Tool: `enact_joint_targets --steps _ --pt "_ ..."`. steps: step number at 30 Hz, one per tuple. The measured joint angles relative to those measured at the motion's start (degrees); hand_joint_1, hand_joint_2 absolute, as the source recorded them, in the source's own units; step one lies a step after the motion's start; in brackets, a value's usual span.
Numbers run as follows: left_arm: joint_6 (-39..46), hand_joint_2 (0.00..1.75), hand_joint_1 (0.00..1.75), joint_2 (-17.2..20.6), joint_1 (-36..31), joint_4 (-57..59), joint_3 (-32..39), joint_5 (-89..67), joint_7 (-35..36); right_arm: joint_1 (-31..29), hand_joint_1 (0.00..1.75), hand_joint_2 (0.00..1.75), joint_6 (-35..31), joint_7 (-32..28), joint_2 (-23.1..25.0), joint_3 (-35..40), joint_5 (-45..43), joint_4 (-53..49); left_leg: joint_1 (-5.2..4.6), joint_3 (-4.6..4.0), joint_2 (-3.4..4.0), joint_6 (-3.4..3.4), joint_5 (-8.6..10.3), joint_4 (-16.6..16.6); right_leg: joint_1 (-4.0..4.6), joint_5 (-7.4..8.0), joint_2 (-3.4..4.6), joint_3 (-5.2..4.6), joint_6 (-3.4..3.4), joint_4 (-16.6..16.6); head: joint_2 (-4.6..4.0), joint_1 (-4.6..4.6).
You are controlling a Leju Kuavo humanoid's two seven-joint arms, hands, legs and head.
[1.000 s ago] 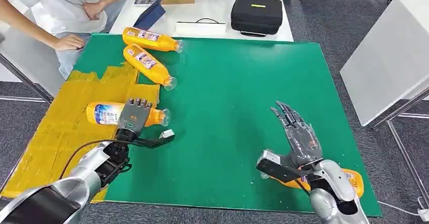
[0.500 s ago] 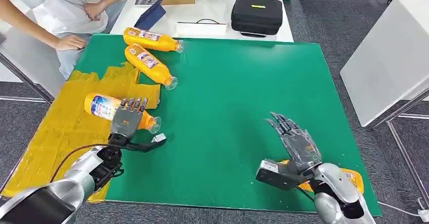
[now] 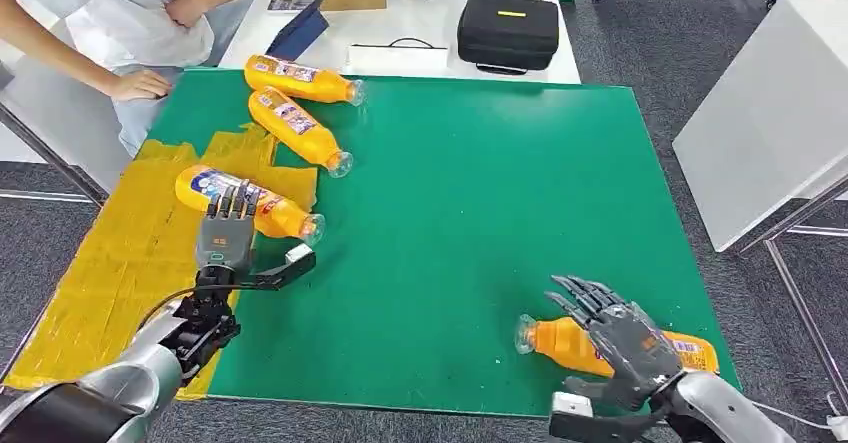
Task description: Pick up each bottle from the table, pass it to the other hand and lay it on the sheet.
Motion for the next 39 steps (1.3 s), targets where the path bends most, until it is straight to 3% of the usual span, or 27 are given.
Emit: enact_joint_targets --steps 4,5,11,16,24,39 --pt "0.0 1.75 0.0 -1.62 0.07 -0.96 5.7 2.95 -6.71 3.62 0.0 0.0 3.26 1.4 -1.72 -6.23 0.35 -3.67 -0.03 -0.03 0.01 0.07 0.01 0.01 -0.03 0.02 0.01 0.0 -0.01 0.0 0.0 0.0" --pt "0.0 1.75 0.0 -2.22 0.08 -1.2 7.35 4.06 -8.79 4.19 0.0 1.75 4.07 1.53 -1.77 -7.94 0.37 -3.93 -0.06 -0.02 0.01 0.08 0.0 0.02 -0.08 0.01 0.01 -0.02 -0.01 0.0 0.0 0.02" --pt "-0.57 1.75 0.0 -7.63 1.08 -7.35 17.0 11.55 -27.04 6.48 0.0 1.75 7.74 1.2 -2.03 -17.0 2.75 -3.18 -0.27 -0.06 -0.02 0.25 -0.06 0.02 -0.27 0.07 0.01 -0.02 0.19 -0.01 0.0 0.02" --pt "-11.37 1.75 0.0 -11.96 4.1 -19.64 20.28 28.05 -37.77 8.15 0.0 1.75 8.11 2.27 -2.03 -20.72 4.72 -1.57 -0.29 -0.05 0.0 0.35 -0.14 0.02 -0.3 0.02 0.01 -0.03 0.25 -0.01 0.0 0.02" --pt "-17.86 1.75 0.0 -14.12 11.66 -39.61 19.66 36.52 -38.66 9.21 0.0 1.75 6.47 2.14 -0.87 -21.26 5.11 2.65 -0.27 -0.01 0.06 0.3 -0.29 0.01 -0.28 -0.11 0.1 -0.03 0.32 0.0 0.0 -0.02" --pt "-12.33 1.75 0.0 -14.1 17.55 -52.28 14.55 32.04 -38.61 2.2 0.0 1.75 2.36 1.79 4.27 -12.89 7.76 16.99 -0.27 -0.02 0.06 0.31 -0.29 0.0 -0.29 -0.11 0.1 0.01 0.33 0.0 0.0 0.0"
